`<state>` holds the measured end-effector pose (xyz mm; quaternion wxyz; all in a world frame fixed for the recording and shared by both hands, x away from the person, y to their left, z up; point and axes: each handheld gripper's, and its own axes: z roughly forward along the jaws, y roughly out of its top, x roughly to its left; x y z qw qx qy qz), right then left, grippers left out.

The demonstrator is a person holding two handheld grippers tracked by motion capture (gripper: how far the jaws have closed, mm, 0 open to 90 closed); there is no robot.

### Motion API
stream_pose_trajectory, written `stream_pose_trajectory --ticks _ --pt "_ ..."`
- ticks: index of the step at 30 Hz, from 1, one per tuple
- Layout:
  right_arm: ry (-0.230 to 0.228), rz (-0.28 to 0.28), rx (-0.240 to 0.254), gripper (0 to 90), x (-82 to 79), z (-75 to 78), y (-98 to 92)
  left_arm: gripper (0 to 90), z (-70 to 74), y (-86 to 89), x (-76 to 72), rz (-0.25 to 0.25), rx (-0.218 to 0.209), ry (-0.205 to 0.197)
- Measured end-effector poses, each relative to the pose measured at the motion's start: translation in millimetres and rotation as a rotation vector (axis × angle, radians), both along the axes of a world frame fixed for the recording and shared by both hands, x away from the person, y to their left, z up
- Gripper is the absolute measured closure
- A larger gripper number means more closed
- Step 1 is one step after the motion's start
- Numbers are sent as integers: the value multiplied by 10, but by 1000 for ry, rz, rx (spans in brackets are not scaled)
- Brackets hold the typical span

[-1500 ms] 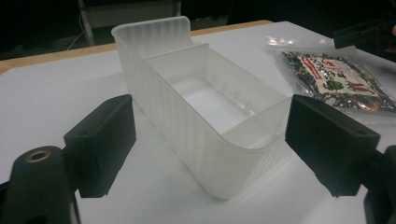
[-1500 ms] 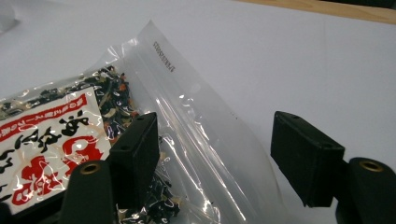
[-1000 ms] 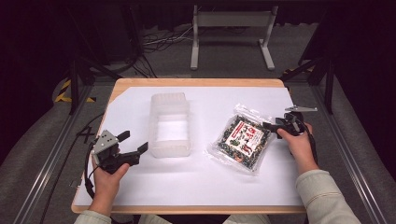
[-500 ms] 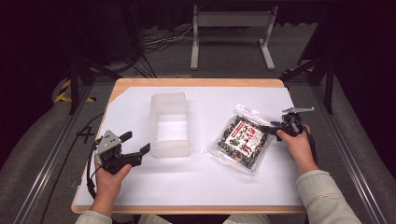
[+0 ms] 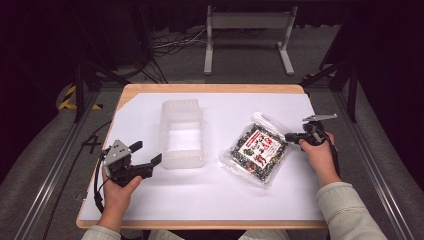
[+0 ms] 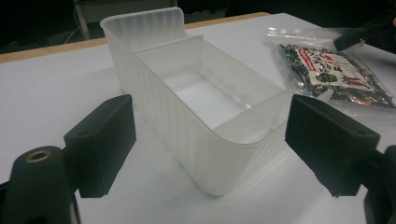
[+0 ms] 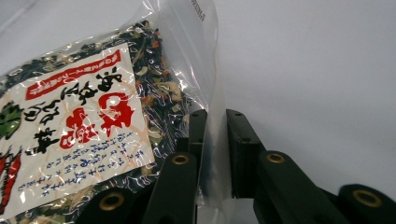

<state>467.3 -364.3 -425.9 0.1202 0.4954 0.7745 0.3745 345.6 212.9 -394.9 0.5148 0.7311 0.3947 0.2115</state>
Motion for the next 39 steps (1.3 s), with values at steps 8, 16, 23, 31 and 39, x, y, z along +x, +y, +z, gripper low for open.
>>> stream_pose_trajectory --ticks 8,16,23,31,39 --pt "-46 -10 -10 887 -39 89 23 157 -1 -25 10 11 20 -1" --pt "-106 4 38 896 -128 335 14 136 -13 -83 10 6 33 -18" --pt "-192 45 72 897 -242 644 67 197 23 -134 12 -64 29 -1" --pt "-305 120 103 898 -424 1048 147 215 31 -212 -1 -97 66 -20" --pt "-390 211 112 898 -614 1372 297 217 27 -269 -3 -157 43 7"
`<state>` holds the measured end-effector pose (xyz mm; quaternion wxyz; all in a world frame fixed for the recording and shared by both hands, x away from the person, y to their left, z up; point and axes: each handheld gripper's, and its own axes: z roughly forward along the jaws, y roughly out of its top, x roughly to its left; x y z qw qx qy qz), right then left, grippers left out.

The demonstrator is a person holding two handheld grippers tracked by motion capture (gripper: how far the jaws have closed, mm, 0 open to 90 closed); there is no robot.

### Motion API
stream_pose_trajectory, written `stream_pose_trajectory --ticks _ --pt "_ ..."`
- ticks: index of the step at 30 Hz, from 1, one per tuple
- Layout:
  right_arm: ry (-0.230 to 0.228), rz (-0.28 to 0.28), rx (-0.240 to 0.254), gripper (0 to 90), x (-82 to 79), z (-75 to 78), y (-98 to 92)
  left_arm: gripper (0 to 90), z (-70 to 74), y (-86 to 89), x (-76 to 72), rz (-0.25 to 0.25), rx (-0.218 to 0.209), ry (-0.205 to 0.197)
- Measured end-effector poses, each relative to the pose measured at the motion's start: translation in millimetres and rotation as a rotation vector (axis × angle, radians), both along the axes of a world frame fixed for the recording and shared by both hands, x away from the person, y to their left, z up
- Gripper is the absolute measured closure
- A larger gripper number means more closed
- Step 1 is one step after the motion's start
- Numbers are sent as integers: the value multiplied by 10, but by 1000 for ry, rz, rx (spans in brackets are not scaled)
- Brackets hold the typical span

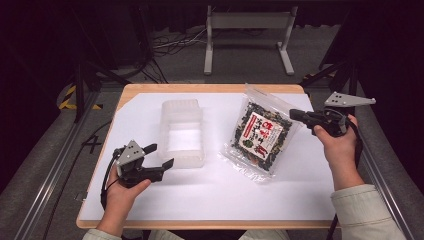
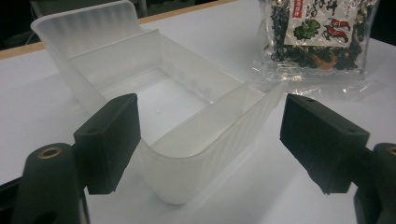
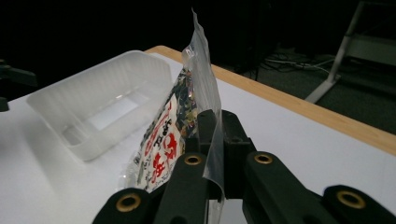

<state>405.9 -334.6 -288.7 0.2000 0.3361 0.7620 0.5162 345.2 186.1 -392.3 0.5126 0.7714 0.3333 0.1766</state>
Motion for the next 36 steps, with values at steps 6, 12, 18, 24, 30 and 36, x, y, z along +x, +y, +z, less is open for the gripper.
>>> stream_pose_trajectory --ticks 6,12,18,24,30,36 --pt "-63 90 8 898 -144 234 188 240 37 18 -22 -36 -68 25" --pt "-90 132 -9 898 -215 352 316 216 56 63 -38 -100 -129 13" --pt "-109 165 -8 898 -284 434 397 168 59 69 -19 -115 -166 12" --pt "-138 208 -21 898 -371 553 513 195 119 8 -48 -107 -144 -8" --pt "-136 262 13 898 -412 619 617 163 248 -105 -108 -145 -167 -13" --pt "-137 313 26 898 -456 675 753 151 299 -172 -137 -152 -177 -47"
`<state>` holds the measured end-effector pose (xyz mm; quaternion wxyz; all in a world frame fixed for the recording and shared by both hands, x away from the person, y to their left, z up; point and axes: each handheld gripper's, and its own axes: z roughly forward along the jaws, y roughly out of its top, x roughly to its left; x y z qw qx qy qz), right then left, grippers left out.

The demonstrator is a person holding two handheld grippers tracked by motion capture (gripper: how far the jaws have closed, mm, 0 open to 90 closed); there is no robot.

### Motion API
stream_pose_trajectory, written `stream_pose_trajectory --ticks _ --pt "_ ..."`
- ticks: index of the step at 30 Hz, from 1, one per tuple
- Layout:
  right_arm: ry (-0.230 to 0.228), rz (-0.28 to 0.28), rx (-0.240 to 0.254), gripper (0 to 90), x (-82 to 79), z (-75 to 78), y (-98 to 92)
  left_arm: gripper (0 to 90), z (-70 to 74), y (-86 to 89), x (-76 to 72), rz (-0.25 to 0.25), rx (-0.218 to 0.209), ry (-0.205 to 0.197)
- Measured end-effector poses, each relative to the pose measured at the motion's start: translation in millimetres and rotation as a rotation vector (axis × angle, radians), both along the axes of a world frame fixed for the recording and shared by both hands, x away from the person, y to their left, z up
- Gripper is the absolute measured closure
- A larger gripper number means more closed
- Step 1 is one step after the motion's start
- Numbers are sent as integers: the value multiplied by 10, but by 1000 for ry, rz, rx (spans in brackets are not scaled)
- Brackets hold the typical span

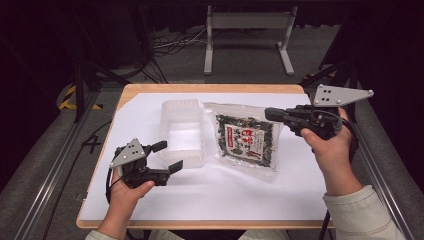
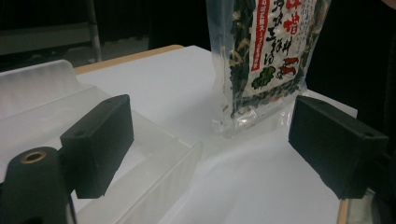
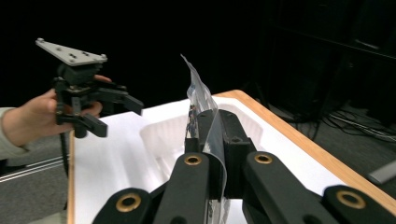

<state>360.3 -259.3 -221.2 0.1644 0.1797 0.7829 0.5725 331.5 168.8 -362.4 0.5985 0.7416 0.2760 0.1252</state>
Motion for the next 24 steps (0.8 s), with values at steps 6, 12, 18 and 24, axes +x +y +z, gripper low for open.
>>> stream_pose_trajectory --ticks 6,12,18,24 --pt "-13 65 -5 898 -99 76 146 135 38 -53 3 -17 -2 -8" --pt "-34 124 3 898 -228 126 252 125 82 -115 -7 -34 -7 -17" --pt "-45 155 19 898 -279 137 286 131 124 -199 -24 -70 12 -41" --pt "-58 182 32 898 -312 132 323 148 199 -303 -23 -104 3 -51"
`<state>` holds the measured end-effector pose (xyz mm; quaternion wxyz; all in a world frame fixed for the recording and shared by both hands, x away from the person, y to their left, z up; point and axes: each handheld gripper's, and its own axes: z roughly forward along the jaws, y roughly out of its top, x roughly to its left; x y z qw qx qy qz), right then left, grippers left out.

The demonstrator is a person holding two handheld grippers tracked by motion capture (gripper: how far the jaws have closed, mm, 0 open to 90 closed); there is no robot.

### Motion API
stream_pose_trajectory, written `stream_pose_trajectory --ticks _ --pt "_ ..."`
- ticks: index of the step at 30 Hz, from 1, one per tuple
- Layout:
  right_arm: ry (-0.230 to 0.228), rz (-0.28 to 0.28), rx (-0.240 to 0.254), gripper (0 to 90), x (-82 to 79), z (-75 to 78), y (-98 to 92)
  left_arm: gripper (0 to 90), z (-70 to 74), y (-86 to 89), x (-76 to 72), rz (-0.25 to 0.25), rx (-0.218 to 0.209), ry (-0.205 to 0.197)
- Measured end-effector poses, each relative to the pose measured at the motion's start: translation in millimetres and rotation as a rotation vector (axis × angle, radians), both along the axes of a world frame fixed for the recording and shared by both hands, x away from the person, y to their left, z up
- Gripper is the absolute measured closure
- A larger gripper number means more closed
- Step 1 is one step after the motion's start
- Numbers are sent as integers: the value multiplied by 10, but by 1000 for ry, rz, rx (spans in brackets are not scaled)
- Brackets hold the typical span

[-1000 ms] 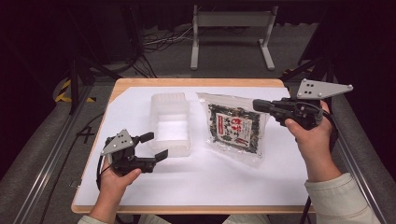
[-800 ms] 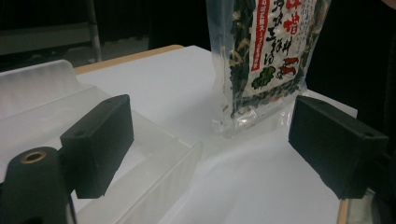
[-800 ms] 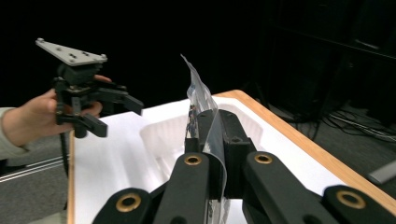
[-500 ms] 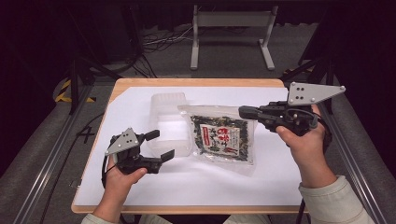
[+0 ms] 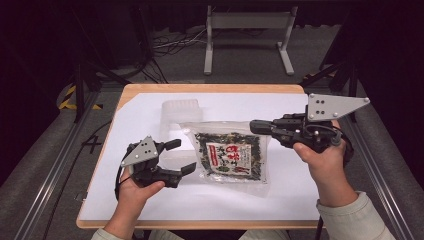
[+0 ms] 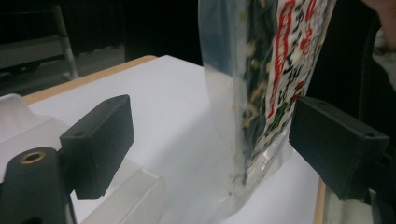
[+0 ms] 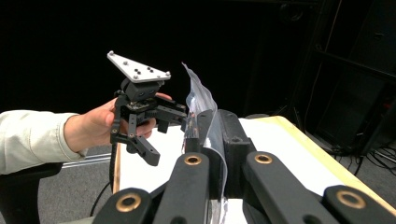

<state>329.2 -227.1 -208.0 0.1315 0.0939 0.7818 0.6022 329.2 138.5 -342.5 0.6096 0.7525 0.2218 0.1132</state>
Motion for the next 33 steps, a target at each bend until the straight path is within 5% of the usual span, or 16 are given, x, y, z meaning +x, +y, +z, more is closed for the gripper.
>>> stream_pose_trajectory --ticks 15,21,31,33 --pt "11 45 32 898 60 -106 163 182 61 -168 71 -41 -67 -23" --pt "0 68 49 899 67 -153 201 278 40 -235 69 -59 -54 -67" --pt "-1 70 84 900 98 -193 182 459 -2 -260 66 -143 -138 -89" --pt "6 91 98 900 111 -209 173 545 -2 -264 42 -135 -105 -128"
